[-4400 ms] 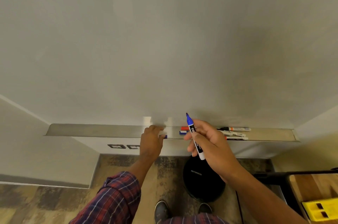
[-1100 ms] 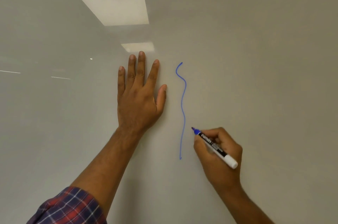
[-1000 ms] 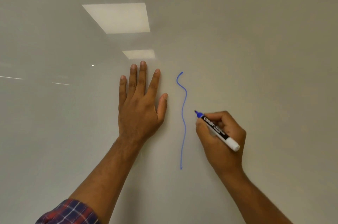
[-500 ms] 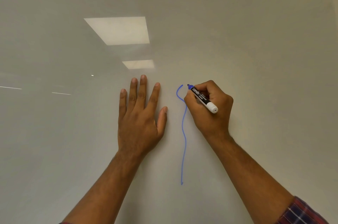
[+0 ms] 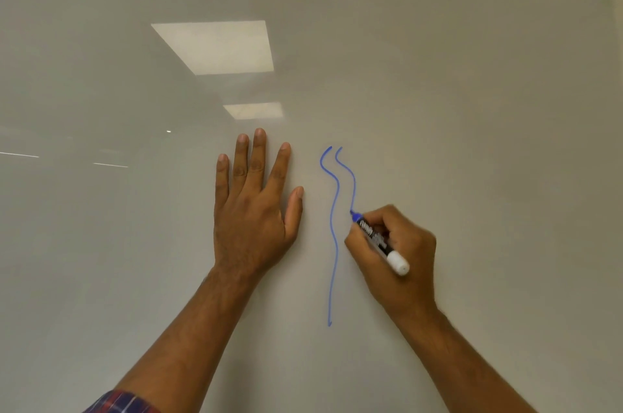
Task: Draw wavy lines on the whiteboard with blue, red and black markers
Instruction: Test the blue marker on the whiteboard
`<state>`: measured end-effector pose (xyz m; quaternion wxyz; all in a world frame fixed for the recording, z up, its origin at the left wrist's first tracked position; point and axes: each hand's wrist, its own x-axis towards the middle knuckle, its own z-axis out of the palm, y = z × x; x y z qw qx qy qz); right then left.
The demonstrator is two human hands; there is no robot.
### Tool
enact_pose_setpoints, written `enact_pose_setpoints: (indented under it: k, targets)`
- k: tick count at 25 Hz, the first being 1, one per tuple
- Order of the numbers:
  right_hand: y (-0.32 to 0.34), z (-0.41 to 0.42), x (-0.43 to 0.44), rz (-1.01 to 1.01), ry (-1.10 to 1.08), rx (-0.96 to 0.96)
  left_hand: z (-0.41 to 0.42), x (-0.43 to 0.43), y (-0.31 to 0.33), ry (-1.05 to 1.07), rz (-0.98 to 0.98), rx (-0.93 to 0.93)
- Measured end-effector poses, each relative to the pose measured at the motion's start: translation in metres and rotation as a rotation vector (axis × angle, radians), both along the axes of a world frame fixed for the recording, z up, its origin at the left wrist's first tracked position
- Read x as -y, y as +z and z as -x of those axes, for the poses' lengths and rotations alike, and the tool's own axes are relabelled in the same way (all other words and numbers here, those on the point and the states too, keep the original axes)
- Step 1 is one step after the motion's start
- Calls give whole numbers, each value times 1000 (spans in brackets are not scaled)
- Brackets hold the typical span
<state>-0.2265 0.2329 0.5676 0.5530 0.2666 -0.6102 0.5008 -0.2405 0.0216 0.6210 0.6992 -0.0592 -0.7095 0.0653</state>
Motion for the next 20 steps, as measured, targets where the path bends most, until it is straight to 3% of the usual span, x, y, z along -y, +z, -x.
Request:
enact_pose_setpoints:
  k: [6, 12, 20]
  targets:
    - [-88, -4, 3, -81, -60, 49, -3, -2, 1, -7, -12, 12]
    - [-133, -12, 7, -157, -88, 146, -12, -2, -20, -24, -27, 96]
    - [-150, -28, 2, 121, 352, 405, -39, 0, -121, -155, -102, 177]
